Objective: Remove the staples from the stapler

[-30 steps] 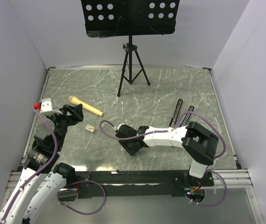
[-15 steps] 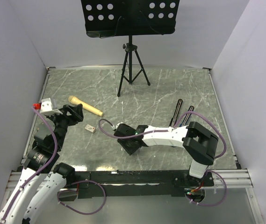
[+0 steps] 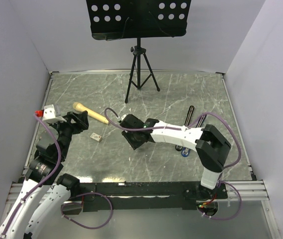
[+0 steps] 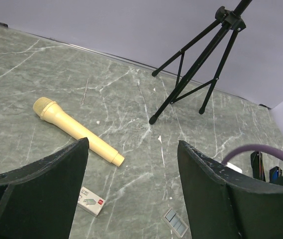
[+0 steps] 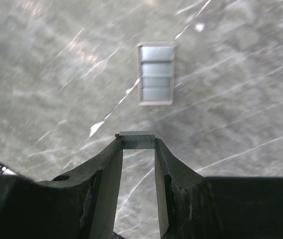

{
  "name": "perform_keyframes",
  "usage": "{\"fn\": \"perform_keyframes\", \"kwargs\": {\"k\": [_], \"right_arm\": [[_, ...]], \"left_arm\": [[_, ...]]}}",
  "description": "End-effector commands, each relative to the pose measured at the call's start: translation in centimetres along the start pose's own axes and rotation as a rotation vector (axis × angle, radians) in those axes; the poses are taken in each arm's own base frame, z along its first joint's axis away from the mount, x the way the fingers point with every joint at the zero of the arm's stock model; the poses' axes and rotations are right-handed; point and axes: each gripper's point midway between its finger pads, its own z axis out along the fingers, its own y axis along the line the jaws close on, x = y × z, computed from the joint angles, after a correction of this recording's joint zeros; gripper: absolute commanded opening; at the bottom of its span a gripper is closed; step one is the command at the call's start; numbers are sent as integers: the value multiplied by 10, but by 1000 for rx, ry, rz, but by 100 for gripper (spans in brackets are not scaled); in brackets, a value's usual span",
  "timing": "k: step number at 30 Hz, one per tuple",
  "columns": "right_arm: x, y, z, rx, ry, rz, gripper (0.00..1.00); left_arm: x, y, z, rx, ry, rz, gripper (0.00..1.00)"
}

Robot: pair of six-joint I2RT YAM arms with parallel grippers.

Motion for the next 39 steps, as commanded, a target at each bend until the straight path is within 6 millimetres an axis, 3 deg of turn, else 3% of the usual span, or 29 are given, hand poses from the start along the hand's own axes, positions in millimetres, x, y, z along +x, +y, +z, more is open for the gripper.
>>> {"fn": "perform_keyframes", "kwargs": {"k": [1, 13, 39], "right_arm": [[-14, -5, 3, 11, -2, -27, 37], [-20, -10, 24, 37, 18, -25, 39], [-29, -16, 35, 45, 20, -6, 41]], "left_arm": [[-6, -1, 0, 4, -25, 4, 77], [-6, -1, 1, 1, -26, 7, 77], [-6, 0, 1, 2, -27, 6, 77]]}}
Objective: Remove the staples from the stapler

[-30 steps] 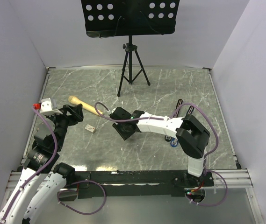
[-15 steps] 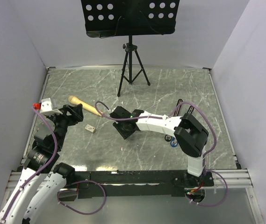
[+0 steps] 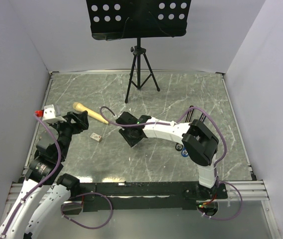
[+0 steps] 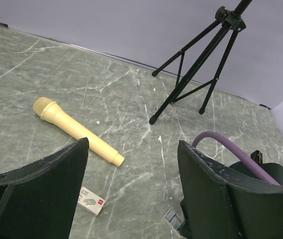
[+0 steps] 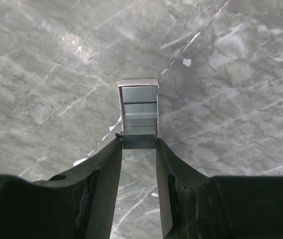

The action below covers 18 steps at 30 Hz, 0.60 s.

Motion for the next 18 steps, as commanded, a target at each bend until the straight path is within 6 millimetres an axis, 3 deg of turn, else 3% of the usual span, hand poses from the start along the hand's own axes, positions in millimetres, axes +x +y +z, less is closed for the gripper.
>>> {"fn": "perform_keyframes", "kwargs": {"k": [1, 18], "right_arm": [[-16, -2, -3, 10, -37, -4, 41], [-16, -1, -5, 7, -37, 6, 42]], "left_arm": [[-6, -1, 1, 3, -28, 6, 77], [-6, 0, 0, 3, -28, 6, 77]]}}
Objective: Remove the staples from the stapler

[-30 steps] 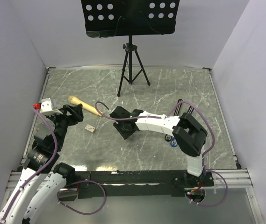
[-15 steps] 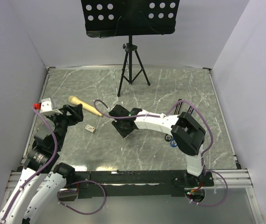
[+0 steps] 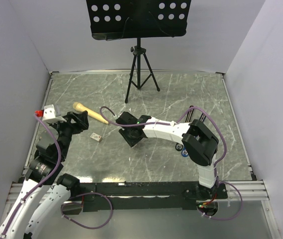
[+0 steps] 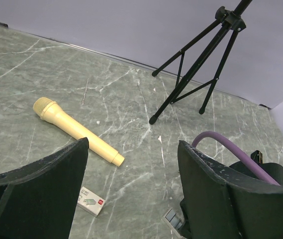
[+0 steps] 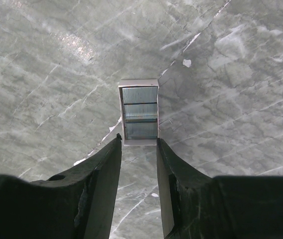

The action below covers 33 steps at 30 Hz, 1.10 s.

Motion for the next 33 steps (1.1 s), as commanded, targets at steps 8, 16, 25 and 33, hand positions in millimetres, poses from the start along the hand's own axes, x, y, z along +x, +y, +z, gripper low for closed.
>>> {"fn": "perform_keyframes", "kwargs": {"k": [8, 16, 25, 33], "right_arm": [[-25, -6, -21, 6, -95, 32, 58], [-23, -8, -13, -10, -115, 48, 71], [-25, -6, 7, -10, -112, 28, 69], [-25, -5, 17, 0, -110, 21, 67]], "left_arm": [[2, 1, 5, -12, -1, -3, 78], [36, 19, 29, -200, 140, -56, 99], [56, 44, 57, -377, 316, -228, 97], [88, 123, 52, -681, 347, -505, 70]]}}
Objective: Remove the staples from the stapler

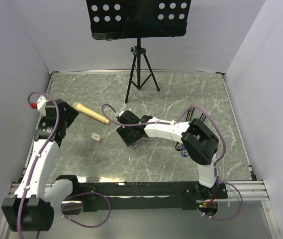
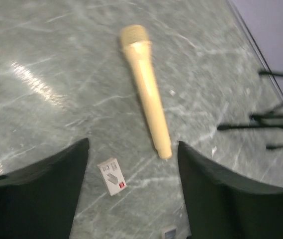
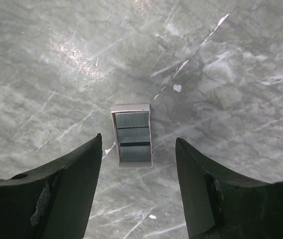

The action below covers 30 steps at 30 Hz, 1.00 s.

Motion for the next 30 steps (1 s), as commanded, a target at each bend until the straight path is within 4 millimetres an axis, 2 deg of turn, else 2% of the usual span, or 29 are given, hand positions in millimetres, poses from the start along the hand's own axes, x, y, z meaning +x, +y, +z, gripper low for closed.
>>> {"fn": "perform_keyframes", "kwargs": {"k": [1, 6, 9, 11, 15, 18, 27, 30], "right_arm": [[-11, 0, 6, 14, -41, -13, 67], [-11, -1, 0, 16, -65, 13, 68], [-8, 0, -3, 7, -78, 19, 68], [-6, 1, -3, -5, -77, 12, 68], [-3, 0, 2, 7, -62, 7, 69], [-4, 2, 5, 3, -61, 2, 69], [-3, 5, 16, 28, -42, -30, 66], [1, 5, 19, 31, -37, -33, 59]], "left_arm": [[19, 31, 20, -132, 98, -202, 67], [39, 58, 42, -258, 153, -252, 58], [49, 66, 52, -314, 186, -258, 44], [53, 71, 58, -337, 192, -261, 39], [79, 75, 73, -356, 284, -272, 31], [96, 80, 78, -371, 341, -271, 24], [122, 93, 82, -399, 415, -269, 12], [131, 94, 81, -395, 448, -271, 5]]}}
